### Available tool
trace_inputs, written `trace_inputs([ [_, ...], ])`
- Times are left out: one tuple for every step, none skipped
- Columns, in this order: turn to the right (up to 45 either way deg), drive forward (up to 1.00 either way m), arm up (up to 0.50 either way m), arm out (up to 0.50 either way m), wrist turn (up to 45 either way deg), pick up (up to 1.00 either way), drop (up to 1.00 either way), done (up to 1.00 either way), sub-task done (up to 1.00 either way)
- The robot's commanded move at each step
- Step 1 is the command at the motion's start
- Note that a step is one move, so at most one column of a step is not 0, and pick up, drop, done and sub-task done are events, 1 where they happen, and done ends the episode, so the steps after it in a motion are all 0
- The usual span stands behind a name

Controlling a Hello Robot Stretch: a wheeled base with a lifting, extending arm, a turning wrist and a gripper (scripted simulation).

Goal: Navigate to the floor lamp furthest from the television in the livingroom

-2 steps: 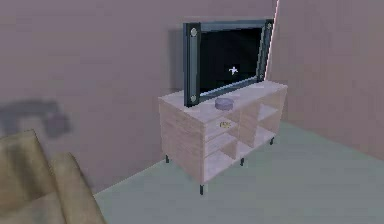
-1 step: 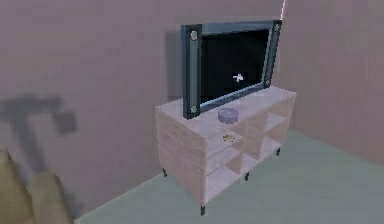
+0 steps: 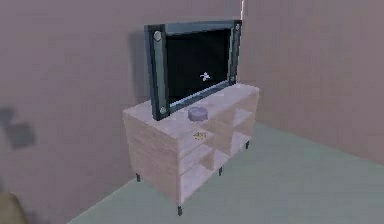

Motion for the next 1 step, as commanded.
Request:
trace_inputs([
  [0.0, 0.45, 0.0, 0.0, 0.0, 0.0, 0.0, 0.0, 0.0],
])
